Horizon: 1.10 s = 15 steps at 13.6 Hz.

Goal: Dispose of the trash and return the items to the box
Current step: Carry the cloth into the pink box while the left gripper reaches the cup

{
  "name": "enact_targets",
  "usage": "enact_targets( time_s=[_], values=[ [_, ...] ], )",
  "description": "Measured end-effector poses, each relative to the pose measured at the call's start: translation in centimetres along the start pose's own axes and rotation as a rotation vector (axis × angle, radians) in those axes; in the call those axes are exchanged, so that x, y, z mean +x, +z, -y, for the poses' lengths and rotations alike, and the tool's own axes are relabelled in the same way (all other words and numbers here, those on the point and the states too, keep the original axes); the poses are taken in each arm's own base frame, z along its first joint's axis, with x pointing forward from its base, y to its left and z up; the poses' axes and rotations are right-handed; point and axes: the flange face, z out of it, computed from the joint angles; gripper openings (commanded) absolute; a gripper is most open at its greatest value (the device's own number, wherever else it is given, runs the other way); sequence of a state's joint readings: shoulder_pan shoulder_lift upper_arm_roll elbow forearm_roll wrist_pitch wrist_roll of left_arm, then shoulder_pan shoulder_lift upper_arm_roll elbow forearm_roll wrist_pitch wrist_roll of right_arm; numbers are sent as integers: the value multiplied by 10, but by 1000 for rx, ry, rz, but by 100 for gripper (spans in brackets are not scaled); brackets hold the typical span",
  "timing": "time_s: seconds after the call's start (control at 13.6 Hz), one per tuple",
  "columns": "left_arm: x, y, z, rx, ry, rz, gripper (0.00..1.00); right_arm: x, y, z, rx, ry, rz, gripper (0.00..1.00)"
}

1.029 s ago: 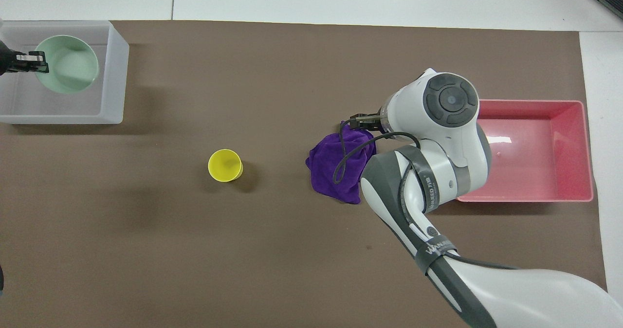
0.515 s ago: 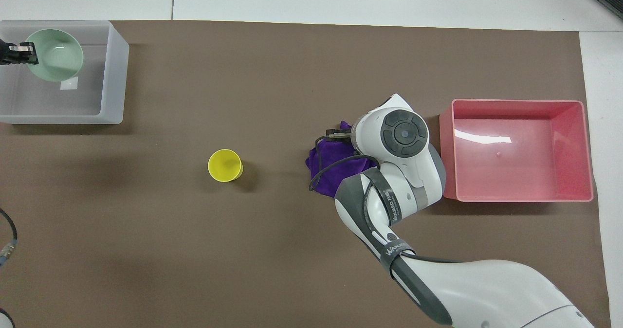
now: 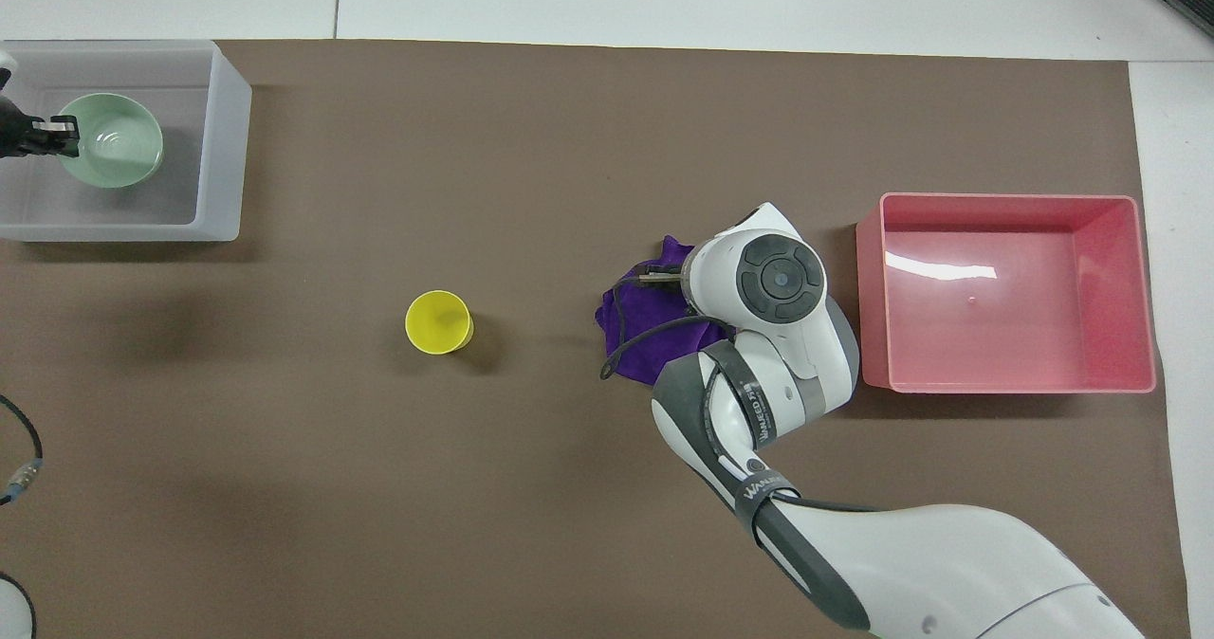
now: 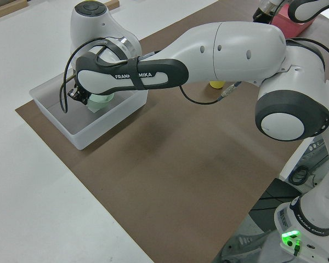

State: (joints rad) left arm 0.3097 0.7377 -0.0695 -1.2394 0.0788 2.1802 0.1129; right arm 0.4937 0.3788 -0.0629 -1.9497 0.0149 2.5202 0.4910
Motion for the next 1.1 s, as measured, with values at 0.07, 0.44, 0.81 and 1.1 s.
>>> enact_targets(
  time_s=[0.07, 0.44, 0.81, 1.1],
  values=[
    [-1, 4, 0, -1, 0, 7, 66, -2, 2, -1, -2, 0, 4, 61],
    [-1, 2, -6, -6, 10, 17, 100, -8, 8, -1, -1, 8, 5, 0],
    [9, -73, -36, 7, 94, -34, 100, -8, -3, 6, -10, 6, 28, 0],
    [-11, -155, -121, -4, 216, -41, 100, 9, -51, -3, -14, 31, 29, 0]
  ],
)
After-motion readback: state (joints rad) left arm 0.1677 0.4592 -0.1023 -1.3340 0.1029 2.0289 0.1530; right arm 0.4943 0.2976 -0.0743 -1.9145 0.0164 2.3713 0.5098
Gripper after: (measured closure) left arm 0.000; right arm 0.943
